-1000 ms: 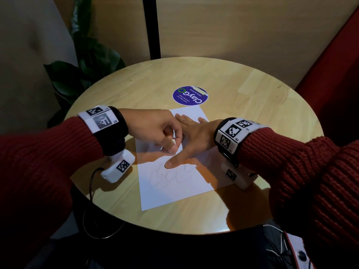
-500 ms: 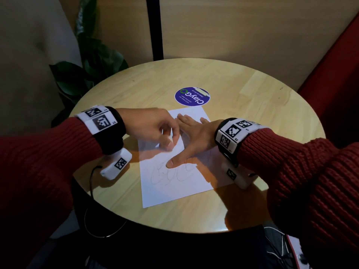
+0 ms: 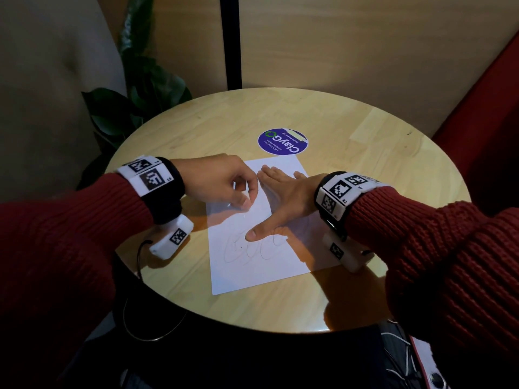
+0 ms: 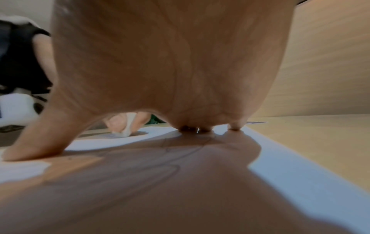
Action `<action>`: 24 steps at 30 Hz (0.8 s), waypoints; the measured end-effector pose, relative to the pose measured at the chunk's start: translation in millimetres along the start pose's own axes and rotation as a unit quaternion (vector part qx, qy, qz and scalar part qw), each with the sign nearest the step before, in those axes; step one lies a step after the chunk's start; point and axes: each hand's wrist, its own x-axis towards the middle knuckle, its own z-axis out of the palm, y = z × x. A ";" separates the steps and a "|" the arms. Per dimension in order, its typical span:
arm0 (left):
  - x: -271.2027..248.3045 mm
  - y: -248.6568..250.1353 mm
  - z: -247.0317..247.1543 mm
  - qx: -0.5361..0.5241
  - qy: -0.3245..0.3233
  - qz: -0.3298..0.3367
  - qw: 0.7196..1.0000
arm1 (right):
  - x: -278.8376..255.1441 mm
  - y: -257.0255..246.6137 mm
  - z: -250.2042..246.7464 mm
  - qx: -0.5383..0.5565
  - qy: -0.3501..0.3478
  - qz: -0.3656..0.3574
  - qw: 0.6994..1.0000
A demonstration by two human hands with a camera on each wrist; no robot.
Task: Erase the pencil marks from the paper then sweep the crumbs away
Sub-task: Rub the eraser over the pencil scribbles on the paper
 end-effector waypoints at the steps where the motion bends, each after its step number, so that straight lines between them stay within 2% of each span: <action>1: -2.0 2.7 0.8 -0.005 -0.029 0.004 1.000 | -1.0 0.1 -0.4 -0.001 0.000 0.002 1.000; 2: -4.9 6.0 1.4 -0.010 -0.063 0.007 0.998 | -2.9 -0.5 -0.7 0.000 -0.001 0.006 1.000; 3: -8.4 8.6 1.3 -0.014 -0.071 0.007 0.997 | -5.4 -1.4 -2.0 0.001 -0.001 0.008 1.000; 4: -11.3 8.3 0.4 -0.016 -0.043 0.004 0.999 | -8.2 -2.7 -4.1 0.001 0.001 0.009 1.000; 6: -15.7 2.4 -4.3 -0.025 0.064 -0.014 0.998 | -11.2 -3.7 -11.3 -0.002 0.024 0.006 1.000; 8: -20.3 -2.5 -8.6 -0.063 0.118 -0.037 0.990 | -12.2 -4.0 -19.3 -0.005 0.079 -0.023 0.997; 11: -29.5 -2.7 -9.8 -0.074 0.110 -0.036 0.991 | -10.8 -5.6 -25.8 0.077 0.151 -0.110 0.979; 15: -35.2 4.5 -5.7 -0.107 0.108 -0.031 0.988 | -13.6 -10.3 -17.7 0.226 0.190 -0.202 0.934; 18: -37.2 9.1 0.2 -0.130 0.125 -0.033 0.983 | -12.2 -13.2 -6.2 0.295 0.200 -0.208 0.911; 21: -41.2 4.4 6.2 -0.140 0.141 -0.067 0.978 | -8.1 -6.7 1.1 0.309 0.212 -0.186 0.908; 23: -50.5 -1.4 12.9 -0.049 0.119 -0.075 0.989 | -9.0 -1.2 3.6 0.296 0.228 -0.170 0.912; 24: -55.0 -4.6 18.5 0.016 0.078 -0.069 0.994 | -11.0 -0.4 4.7 0.303 0.232 -0.171 0.909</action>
